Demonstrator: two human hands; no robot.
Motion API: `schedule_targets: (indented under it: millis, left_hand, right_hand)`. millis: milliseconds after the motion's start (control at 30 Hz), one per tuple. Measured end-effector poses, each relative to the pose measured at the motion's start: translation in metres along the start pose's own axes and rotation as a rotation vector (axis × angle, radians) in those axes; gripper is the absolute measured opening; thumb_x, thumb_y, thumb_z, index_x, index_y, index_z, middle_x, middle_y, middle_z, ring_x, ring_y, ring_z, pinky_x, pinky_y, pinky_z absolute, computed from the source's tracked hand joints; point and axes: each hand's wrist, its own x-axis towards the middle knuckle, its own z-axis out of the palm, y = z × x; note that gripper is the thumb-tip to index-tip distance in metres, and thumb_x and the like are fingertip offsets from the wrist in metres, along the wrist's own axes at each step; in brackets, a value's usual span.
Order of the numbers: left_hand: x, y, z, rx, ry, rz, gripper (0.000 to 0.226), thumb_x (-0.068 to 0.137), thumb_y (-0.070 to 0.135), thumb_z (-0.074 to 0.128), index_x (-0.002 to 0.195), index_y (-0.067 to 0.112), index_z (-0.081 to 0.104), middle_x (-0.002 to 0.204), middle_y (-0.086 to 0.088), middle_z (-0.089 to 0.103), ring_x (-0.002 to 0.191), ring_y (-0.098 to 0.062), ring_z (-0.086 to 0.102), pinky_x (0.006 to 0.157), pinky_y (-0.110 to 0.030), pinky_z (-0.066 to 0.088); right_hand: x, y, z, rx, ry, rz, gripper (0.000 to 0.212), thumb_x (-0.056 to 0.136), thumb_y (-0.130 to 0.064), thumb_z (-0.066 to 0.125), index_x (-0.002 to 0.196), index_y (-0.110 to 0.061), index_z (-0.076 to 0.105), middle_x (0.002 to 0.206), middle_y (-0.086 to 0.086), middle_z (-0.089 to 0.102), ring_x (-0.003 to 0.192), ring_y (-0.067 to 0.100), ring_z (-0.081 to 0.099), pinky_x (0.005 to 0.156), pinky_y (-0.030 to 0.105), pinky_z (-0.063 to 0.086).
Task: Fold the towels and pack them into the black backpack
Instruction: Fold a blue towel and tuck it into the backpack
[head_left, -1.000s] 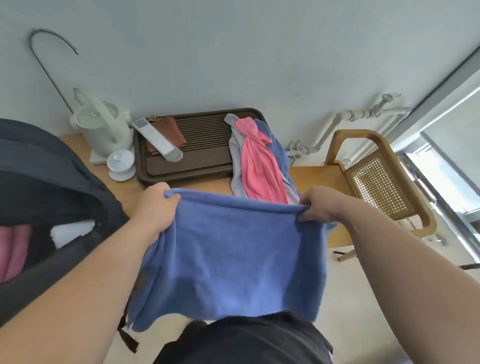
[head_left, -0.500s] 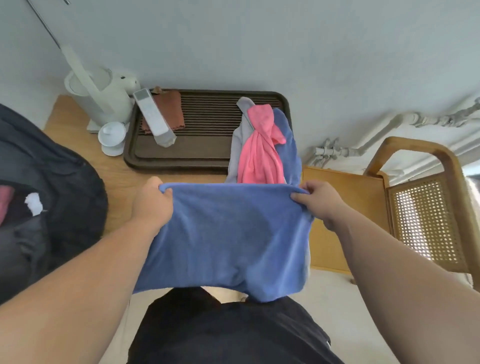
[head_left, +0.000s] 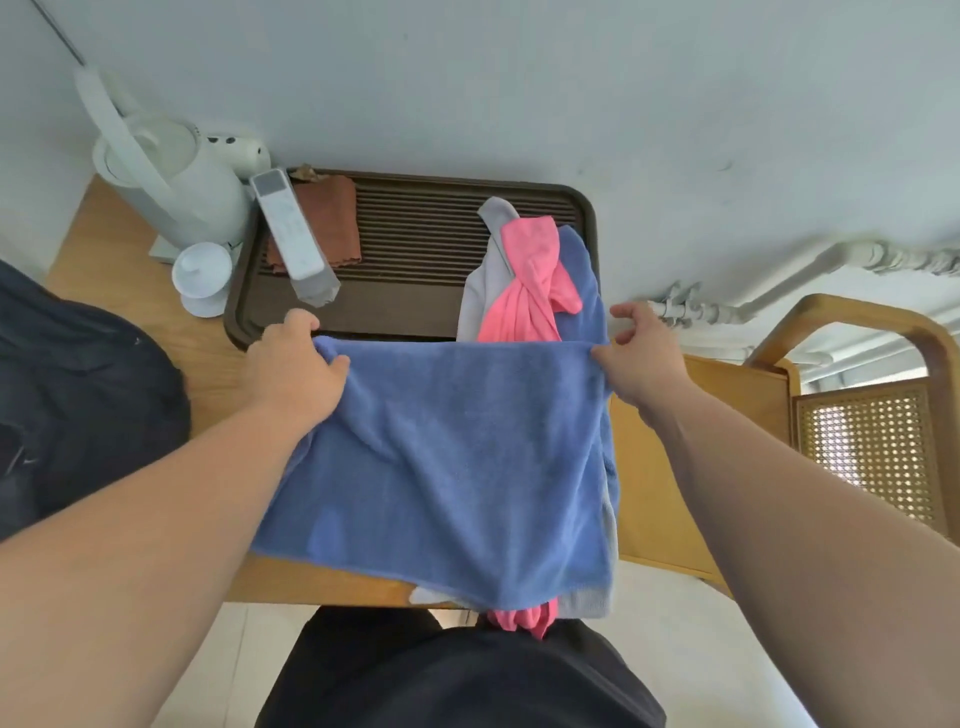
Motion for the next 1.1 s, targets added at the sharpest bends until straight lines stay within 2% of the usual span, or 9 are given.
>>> schedule_targets:
  millis: [67, 167, 300, 400, 500, 567, 800, 967, 1100]
  left_hand:
    - [-0.011, 0.005, 0.01, 0.087, -0.001, 0.054, 0.054, 0.085, 0.035, 0.072, 0.132, 0.019, 0.05, 0.123, -0.013, 0.058, 0.111, -0.038, 0.055, 0.089, -0.048, 0.051]
    - [-0.041, 0.015, 0.03, 0.12, -0.006, 0.226, 0.05, 0.081, 0.035, 0.074, 0.125, 0.019, 0.056, 0.121, -0.009, 0.058, 0.109, -0.035, 0.055, 0.087, -0.046, 0.048]
    - [-0.086, 0.019, 0.063, 0.197, -0.115, 0.424, 0.053, 0.074, 0.043, 0.077, 0.12, 0.021, 0.059, 0.116, -0.004, 0.058, 0.101, -0.032, 0.057, 0.08, -0.044, 0.049]
    - [-0.113, 0.022, 0.082, 0.242, -0.244, 0.517, 0.062, 0.077, 0.055, 0.073, 0.128, 0.024, 0.057, 0.13, -0.003, 0.051, 0.112, -0.03, 0.054, 0.089, -0.044, 0.049]
    - [-0.128, 0.026, 0.092, 0.348, -0.378, 0.502, 0.076, 0.081, 0.067, 0.062, 0.144, 0.03, 0.042, 0.153, -0.004, 0.031, 0.134, -0.029, 0.038, 0.104, -0.044, 0.043]
    - [-0.135, 0.027, 0.097, 0.371, -0.428, 0.442, 0.081, 0.083, 0.068, 0.06, 0.15, 0.032, 0.031, 0.161, -0.004, 0.014, 0.142, -0.029, 0.026, 0.107, -0.047, 0.041]
    - [-0.151, 0.021, 0.1, 0.382, -0.442, 0.382, 0.079, 0.088, 0.062, 0.058, 0.153, 0.037, 0.022, 0.166, -0.003, -0.003, 0.147, -0.028, 0.016, 0.106, -0.046, 0.045]
    - [-0.148, 0.016, 0.092, 0.414, -0.456, 0.369, 0.075, 0.089, 0.061, 0.057, 0.153, 0.043, 0.022, 0.167, 0.0, 0.002, 0.148, -0.025, 0.018, 0.103, -0.044, 0.047]
    - [-0.145, 0.019, 0.091, 0.487, -0.478, 0.369, 0.075, 0.089, 0.061, 0.055, 0.154, 0.045, 0.018, 0.168, 0.0, 0.001, 0.149, -0.026, 0.019, 0.103, -0.044, 0.046]
  right_hand:
    - [-0.005, 0.011, 0.01, 0.022, 0.044, -0.009, 0.061, 0.087, -0.027, 0.066, 0.142, -0.028, 0.041, 0.129, 0.004, 0.047, 0.095, 0.019, 0.057, 0.086, 0.04, 0.054]
    - [-0.02, 0.037, 0.021, 0.1, 0.108, 0.013, 0.071, 0.086, -0.044, 0.068, 0.147, -0.03, 0.034, 0.139, 0.0, 0.035, 0.109, 0.016, 0.05, 0.097, 0.037, 0.046]
    - [-0.051, 0.08, 0.029, 0.12, 0.047, 0.137, 0.063, 0.087, -0.054, 0.064, 0.139, -0.025, 0.042, 0.121, -0.002, 0.056, 0.101, 0.017, 0.061, 0.091, 0.043, 0.053]
    - [-0.075, 0.108, 0.032, 0.0, -0.092, 0.165, 0.039, 0.093, -0.041, 0.064, 0.126, -0.024, 0.055, 0.095, -0.008, 0.063, 0.083, 0.009, 0.062, 0.069, 0.03, 0.05]
    - [-0.088, 0.125, 0.036, -0.118, -0.116, 0.137, 0.018, 0.087, -0.039, 0.071, 0.096, -0.026, 0.063, 0.089, -0.01, 0.065, 0.08, 0.016, 0.064, 0.067, 0.031, 0.051]
    - [-0.09, 0.129, 0.04, -0.153, -0.138, 0.131, 0.023, 0.084, -0.04, 0.074, 0.083, -0.022, 0.059, 0.081, -0.005, 0.064, 0.073, 0.02, 0.063, 0.065, 0.037, 0.056]
    - [-0.096, 0.126, 0.042, -0.403, -0.184, 0.083, 0.029, 0.085, -0.044, 0.068, 0.098, -0.024, 0.05, 0.084, -0.005, 0.06, 0.074, 0.019, 0.061, 0.059, 0.033, 0.05]
    - [-0.104, 0.123, 0.045, -0.62, -0.285, 0.114, 0.034, 0.086, -0.057, 0.062, 0.079, -0.024, 0.054, 0.076, -0.003, 0.061, 0.065, 0.018, 0.06, 0.055, 0.031, 0.049]
    - [-0.113, 0.131, 0.045, -0.621, -0.203, 0.082, 0.03, 0.086, -0.052, 0.061, 0.084, -0.025, 0.049, 0.074, -0.005, 0.057, 0.062, 0.016, 0.056, 0.052, 0.028, 0.042]
